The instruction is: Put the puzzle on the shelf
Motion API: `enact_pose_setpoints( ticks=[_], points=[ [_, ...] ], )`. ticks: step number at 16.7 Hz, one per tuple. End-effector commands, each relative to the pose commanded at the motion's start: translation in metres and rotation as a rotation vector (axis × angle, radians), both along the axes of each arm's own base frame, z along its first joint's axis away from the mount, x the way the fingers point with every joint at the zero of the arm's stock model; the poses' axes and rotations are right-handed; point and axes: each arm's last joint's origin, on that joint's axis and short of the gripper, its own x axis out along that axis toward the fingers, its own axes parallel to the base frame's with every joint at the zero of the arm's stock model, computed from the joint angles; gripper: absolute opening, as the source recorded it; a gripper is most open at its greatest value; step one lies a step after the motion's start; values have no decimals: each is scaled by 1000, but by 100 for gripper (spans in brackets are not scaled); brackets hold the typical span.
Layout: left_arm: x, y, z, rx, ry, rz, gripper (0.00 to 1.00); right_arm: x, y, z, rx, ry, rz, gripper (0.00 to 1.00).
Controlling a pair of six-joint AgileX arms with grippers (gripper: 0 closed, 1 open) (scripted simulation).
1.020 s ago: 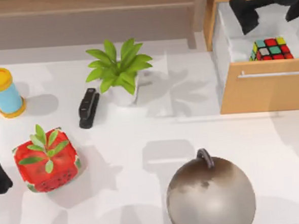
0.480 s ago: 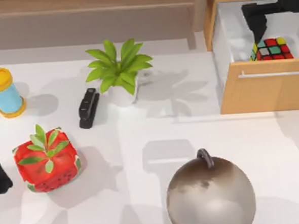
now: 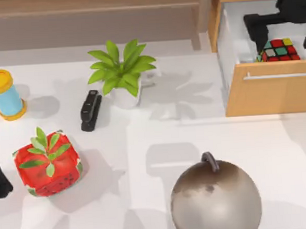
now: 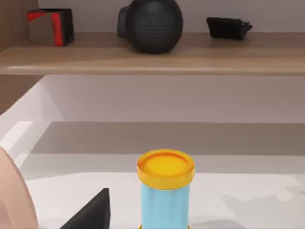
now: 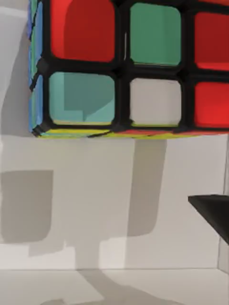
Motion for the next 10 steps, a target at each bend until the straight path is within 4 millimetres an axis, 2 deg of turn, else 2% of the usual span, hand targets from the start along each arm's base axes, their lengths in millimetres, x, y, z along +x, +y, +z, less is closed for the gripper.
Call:
enact_pose_setpoints(
  ticks=[4,8,10],
  points=[
    [0,0,0,0,0,0,100,-2,-2,-12,1,-1,-1,100],
    [0,0,0,0,0,0,100,10,-8,-35,0,2,1,100],
    [0,0,0,0,0,0,100,13,-8,-40,1,-1,1,100]
  ],
)
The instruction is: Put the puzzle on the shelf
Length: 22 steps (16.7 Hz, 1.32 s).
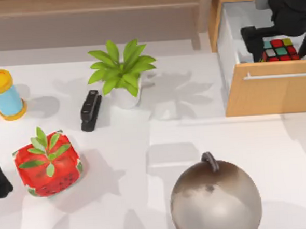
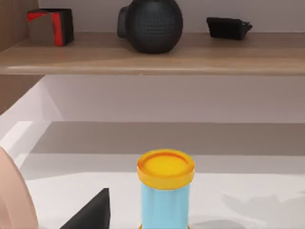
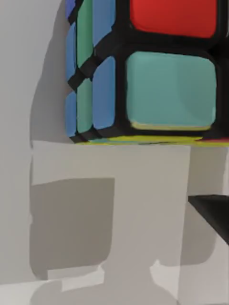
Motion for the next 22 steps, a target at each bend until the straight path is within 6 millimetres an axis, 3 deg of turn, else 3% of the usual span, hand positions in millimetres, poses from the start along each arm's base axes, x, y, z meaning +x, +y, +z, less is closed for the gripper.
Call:
enact_pose_setpoints(
  ticks=[4,17,22],
  points=[
    [0,0,0,0,0,0,100,0,0,0,0,0,0,100],
    [0,0,0,0,0,0,100,0,0,0,0,0,0,2],
    [0,0,0,0,0,0,100,0,0,0,0,0,0,0]
  ],
)
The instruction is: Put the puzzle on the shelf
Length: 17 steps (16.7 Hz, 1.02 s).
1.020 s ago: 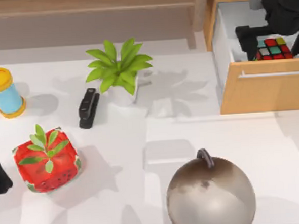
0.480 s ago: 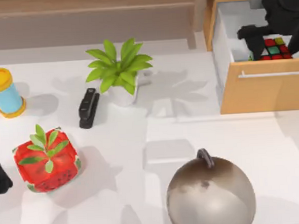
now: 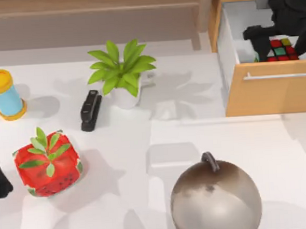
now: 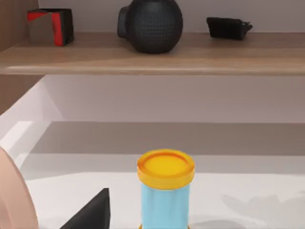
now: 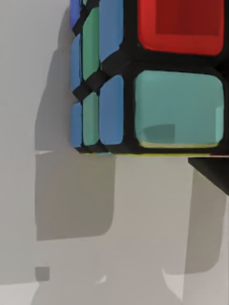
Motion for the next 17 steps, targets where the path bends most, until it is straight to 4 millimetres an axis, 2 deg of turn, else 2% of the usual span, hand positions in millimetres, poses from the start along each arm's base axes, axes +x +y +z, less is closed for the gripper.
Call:
enact_pose_setpoints(
  ticks=[6,8,11,13,15,17],
  points=[
    [0,0,0,0,0,0,100,-3,2,4,-5,6,1,0],
    [0,0,0,0,0,0,100,-12,4,25,-21,-1,-4,0],
    [0,0,0,0,0,0,100,-28,8,74,-45,-64,-15,0],
    [0,0,0,0,0,0,100,-35,9,92,-66,-78,-26,0],
    [0,0,0,0,0,0,100,-36,12,89,-86,-48,-21,0],
    [0,0,0,0,0,0,100,-30,14,71,-93,-3,-6,0]
  ],
)
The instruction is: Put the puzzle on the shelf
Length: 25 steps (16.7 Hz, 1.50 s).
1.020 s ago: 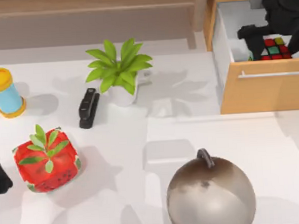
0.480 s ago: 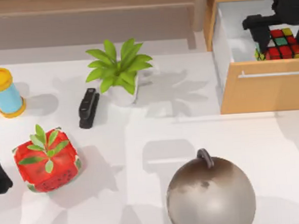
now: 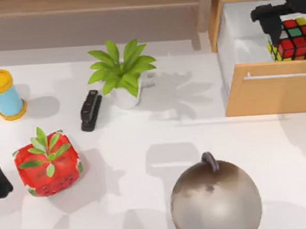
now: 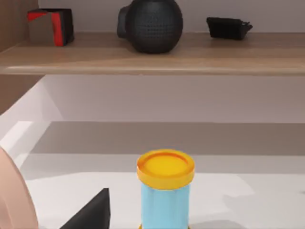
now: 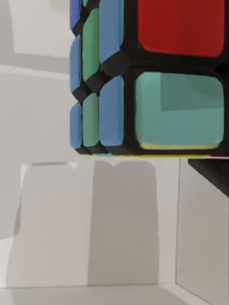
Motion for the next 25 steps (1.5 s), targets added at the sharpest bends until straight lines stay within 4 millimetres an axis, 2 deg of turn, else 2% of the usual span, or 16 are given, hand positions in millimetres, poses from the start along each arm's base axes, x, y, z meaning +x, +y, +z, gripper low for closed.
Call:
enact_pose_setpoints(
  ticks=[3,6,13,16,18,21,23,25],
  points=[
    [0,0,0,0,0,0,100,16,-5,-28,33,32,8,0],
    [0,0,0,0,0,0,100,29,-13,-40,87,7,6,0],
    [0,0,0,0,0,0,100,26,-11,-39,90,9,11,0],
    [0,0,0,0,0,0,100,14,-5,-12,84,-37,35,0],
    [0,0,0,0,0,0,100,1,8,16,85,-112,74,0],
    [0,0,0,0,0,0,100,-25,46,53,96,-253,175,0],
    [0,0,0,0,0,0,100,-42,80,63,107,-341,259,0],
    [0,0,0,0,0,0,100,-57,116,64,116,-433,341,0]
  ],
)
